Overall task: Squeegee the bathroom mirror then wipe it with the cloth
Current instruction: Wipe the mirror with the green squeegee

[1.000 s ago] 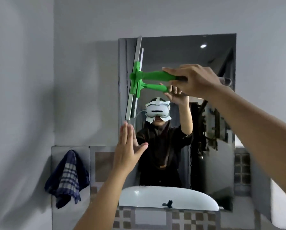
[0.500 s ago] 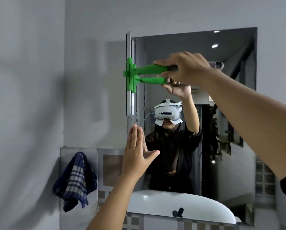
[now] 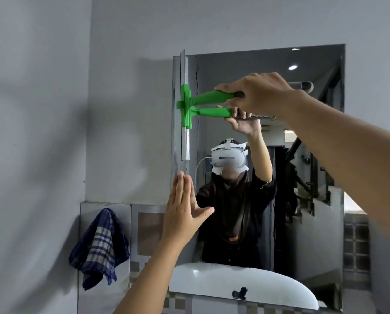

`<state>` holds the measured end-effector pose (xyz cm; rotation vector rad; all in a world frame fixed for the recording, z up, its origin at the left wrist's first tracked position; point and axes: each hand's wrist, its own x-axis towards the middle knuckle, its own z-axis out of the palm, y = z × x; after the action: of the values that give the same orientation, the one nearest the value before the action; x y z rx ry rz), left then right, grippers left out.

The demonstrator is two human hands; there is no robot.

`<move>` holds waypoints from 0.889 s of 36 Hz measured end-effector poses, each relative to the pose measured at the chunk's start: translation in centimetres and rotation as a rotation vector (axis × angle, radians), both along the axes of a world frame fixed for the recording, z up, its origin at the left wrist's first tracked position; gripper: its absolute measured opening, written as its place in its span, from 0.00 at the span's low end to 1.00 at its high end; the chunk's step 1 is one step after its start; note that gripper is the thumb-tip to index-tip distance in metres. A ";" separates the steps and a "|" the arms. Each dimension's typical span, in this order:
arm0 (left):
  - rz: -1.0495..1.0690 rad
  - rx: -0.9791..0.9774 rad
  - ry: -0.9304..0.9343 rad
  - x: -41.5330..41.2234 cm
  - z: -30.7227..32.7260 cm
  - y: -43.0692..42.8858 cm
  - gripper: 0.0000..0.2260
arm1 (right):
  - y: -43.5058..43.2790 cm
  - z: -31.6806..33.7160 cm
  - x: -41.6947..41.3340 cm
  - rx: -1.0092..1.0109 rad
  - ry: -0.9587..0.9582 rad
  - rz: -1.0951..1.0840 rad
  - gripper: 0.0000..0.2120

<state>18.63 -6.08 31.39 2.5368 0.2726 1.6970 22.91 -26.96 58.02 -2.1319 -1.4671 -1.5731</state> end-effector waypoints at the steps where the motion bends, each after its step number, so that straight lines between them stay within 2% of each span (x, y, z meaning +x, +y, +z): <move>1: -0.002 0.000 0.000 -0.1 0.0 0.0 0.47 | -0.1 0.0 -0.1 -0.003 -0.012 -0.009 0.21; 20: 0.037 -0.071 0.002 0.6 0.1 -0.4 0.49 | -3.9 -2.2 0.8 0.052 0.020 -0.080 0.21; 32: 0.069 -0.080 0.029 1.0 0.6 -0.5 0.50 | -7.7 -5.0 2.2 0.209 0.135 -0.135 0.21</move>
<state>19.65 -6.53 31.95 2.5241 0.4253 1.6382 25.11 -34.62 53.03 -2.2046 -1.0872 -1.5146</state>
